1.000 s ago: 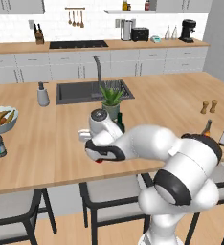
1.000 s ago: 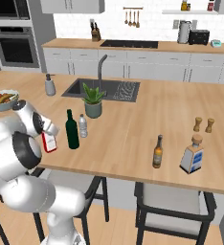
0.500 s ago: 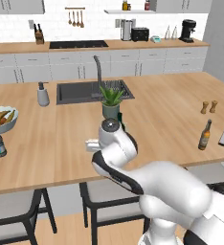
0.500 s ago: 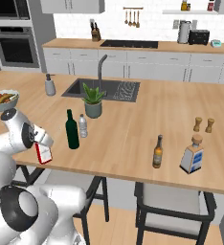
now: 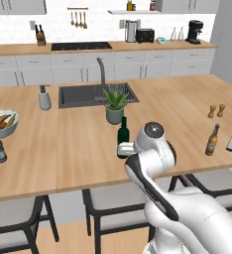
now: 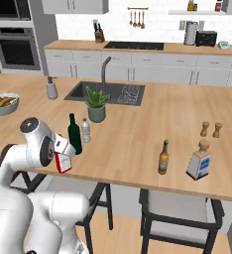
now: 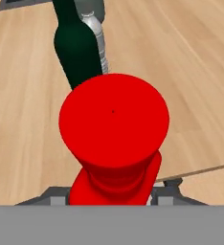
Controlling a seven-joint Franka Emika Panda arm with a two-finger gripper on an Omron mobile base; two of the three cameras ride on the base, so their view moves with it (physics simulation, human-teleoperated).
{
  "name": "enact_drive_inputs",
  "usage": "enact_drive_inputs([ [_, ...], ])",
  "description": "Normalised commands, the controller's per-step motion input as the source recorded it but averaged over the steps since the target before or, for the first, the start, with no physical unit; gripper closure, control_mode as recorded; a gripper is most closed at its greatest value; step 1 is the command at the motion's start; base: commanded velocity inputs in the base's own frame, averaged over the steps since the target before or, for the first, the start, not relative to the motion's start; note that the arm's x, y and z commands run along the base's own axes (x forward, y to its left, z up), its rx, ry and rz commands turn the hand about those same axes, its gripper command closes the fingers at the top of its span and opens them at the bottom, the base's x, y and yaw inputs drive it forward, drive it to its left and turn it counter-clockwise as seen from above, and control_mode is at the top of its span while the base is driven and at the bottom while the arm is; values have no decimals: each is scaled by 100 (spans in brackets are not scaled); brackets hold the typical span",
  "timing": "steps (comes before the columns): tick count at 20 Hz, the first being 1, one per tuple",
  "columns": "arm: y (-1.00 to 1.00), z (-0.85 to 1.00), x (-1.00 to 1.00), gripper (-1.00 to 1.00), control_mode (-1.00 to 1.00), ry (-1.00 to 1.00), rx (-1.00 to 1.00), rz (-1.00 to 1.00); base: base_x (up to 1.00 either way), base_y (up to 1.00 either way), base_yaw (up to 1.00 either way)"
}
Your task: Move the plastic bottles in the middle to the plastics group, and the glass bottles in the middle to the glass group.
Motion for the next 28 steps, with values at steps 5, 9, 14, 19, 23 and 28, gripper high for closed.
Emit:
enact_drive_inputs([
  [5, -100, 47, 0, 100, -100, -3, 0, 0, 0, 0, 0],
  [9, -100, 33, 0, 100, -100, 0, 0, 0, 0, 0, 0],
  [14, -100, 40, 12, 100, -100, 1, 0, 0, 0, 0, 0],
  [19, -96, 32, 42, 100, -100, 10, 0, 0, 0, 0, 0],
  [23, -75, 29, 57, 100, -100, 21, 0, 0, 0, 0, 0],
  [28, -19, 25, 30, 100, -100, 32, 0, 0, 0, 0, 0],
])
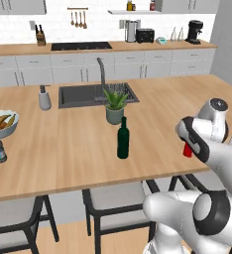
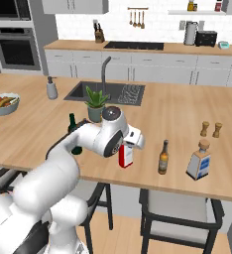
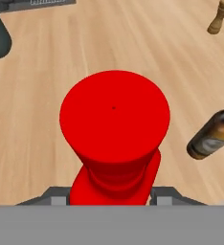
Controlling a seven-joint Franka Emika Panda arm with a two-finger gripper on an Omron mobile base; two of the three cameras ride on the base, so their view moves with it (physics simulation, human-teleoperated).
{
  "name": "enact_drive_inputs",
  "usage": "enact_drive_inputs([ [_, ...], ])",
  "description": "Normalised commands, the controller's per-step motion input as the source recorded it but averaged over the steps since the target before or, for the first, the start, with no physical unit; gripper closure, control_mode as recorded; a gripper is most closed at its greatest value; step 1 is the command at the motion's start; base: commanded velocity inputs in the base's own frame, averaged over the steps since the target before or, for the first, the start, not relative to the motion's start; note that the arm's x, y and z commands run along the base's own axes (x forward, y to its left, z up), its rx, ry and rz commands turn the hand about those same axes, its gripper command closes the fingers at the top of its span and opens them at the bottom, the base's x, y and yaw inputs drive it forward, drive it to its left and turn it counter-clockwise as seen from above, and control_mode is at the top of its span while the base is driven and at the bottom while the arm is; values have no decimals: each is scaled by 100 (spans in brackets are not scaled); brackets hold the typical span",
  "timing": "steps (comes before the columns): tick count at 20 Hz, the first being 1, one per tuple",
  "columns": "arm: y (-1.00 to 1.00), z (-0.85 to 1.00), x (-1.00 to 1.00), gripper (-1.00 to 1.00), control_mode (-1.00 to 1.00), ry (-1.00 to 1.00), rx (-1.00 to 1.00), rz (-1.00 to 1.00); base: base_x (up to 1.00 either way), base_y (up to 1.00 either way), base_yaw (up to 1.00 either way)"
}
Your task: Move the plastic bottles in the middle to the plastics group, and the glass bottles in the middle to the glass group.
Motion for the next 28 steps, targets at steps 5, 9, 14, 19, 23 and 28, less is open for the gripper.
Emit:
enact_drive_inputs([
  [5, -1, -20, 0, 100, -100, -1, 0, 0, 0, 0, 0],
  [9, -11, -13, 11, 100, -100, 0, 0, 0, 0, 0, 0],
  [14, -26, 0, 15, 100, -100, 0, -1, 0, 0, 0, 0],
  [19, -23, -3, 2, 100, -100, 0, 0, 0, 0, 0, 0],
  [23, -26, -8, 0, 100, -100, 0, 0, 0, 0, 0, 0],
  [28, -5, -22, 0, 100, -100, 0, 0, 0, 0, 0, 0],
])
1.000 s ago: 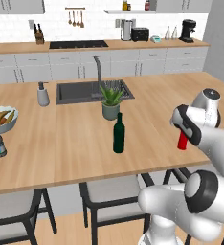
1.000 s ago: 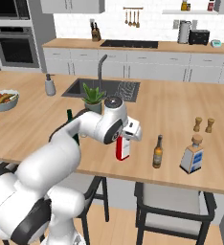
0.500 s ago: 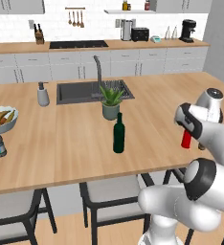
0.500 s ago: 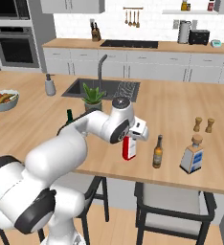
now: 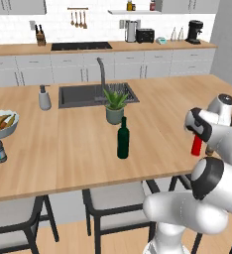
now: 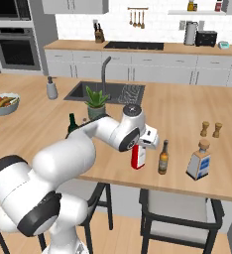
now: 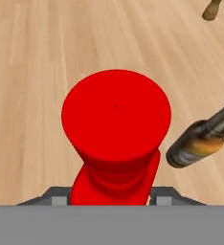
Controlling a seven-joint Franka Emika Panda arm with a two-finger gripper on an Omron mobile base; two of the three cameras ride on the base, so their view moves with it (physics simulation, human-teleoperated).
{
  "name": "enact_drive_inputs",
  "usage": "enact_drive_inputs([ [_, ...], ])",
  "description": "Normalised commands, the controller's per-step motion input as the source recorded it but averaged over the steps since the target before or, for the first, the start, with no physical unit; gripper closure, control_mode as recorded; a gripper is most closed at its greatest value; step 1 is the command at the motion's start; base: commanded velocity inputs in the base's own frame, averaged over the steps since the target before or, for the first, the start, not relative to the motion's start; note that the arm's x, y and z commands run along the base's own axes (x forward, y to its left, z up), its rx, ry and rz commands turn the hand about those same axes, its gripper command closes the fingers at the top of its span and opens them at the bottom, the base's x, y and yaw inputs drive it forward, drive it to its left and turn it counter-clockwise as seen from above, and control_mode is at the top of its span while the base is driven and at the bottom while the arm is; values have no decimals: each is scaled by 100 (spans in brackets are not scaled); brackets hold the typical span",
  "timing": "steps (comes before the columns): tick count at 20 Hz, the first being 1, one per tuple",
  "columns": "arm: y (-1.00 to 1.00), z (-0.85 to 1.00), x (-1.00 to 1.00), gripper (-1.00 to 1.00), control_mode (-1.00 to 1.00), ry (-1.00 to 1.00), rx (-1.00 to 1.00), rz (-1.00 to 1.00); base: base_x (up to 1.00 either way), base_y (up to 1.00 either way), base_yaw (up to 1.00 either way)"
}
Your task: Move the plastic bottles in the middle to the plastics group, and the glass bottles in the middle to the glass group.
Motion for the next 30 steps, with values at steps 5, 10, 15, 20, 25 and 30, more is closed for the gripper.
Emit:
enact_drive_inputs([
  [5, 0, -39, 3, 100, -100, 0, 0, 0, 0, 0, 0],
  [10, 0, -57, 4, 100, -100, 0, 0, 0, 0, 0, 0],
  [15, -4, -29, 2, 100, -100, 0, 0, 0, 0, 0, 0],
  [20, -12, 13, 27, 100, -100, -2, 0, 3, 0, 0, 0],
  [25, -22, 2, 17, 100, -100, -4, 0, 2, 0, 0, 0],
  [30, -15, 0, 1, 100, -100, -1, 0, 0, 0, 0, 0],
])
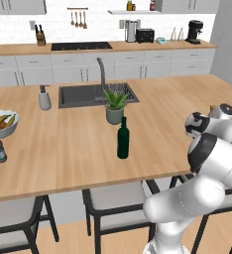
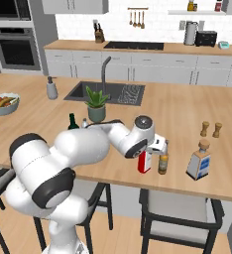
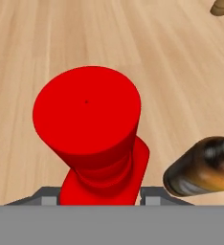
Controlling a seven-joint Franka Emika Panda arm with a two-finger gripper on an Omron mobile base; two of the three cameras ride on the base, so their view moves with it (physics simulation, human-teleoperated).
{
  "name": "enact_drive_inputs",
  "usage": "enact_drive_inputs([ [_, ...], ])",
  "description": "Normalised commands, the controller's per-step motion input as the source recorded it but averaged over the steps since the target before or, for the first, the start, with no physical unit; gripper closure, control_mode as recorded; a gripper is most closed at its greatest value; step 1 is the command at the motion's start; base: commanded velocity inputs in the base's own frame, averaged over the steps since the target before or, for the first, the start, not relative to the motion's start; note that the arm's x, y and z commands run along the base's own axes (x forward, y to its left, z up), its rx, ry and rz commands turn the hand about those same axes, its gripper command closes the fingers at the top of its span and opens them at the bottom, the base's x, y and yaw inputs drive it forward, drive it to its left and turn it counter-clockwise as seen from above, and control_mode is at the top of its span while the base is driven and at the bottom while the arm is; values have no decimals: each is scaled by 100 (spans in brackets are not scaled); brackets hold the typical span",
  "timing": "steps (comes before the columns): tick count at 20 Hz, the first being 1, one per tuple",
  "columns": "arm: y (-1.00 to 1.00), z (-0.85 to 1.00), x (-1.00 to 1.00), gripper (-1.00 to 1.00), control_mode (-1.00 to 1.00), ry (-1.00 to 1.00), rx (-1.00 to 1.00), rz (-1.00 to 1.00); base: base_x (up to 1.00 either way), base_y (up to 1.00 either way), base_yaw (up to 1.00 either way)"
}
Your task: Move the plastic bottles in the middle to the plastics group, and the glass bottles in the middle to the glass group.
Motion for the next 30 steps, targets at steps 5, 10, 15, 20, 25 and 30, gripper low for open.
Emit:
enact_drive_inputs([
  [5, 0, -7, 0, 100, -100, 0, 0, 0, 0, 0, 0],
  [10, 0, -8, 1, 100, -100, -3, 2, 0, 0, 0, 0],
  [15, 0, -8, 1, 100, -100, -3, 1, 0, 0, 0, 0],
  [20, 0, -36, 0, 100, -100, 0, 0, 0, 0, 0, 0],
  [25, 0, -10, 0, 100, -100, 0, 0, 0, 0, 0, 0],
  [30, 0, 0, 0, -100, -100, 0, 0, 0, 0, 0, 0],
])
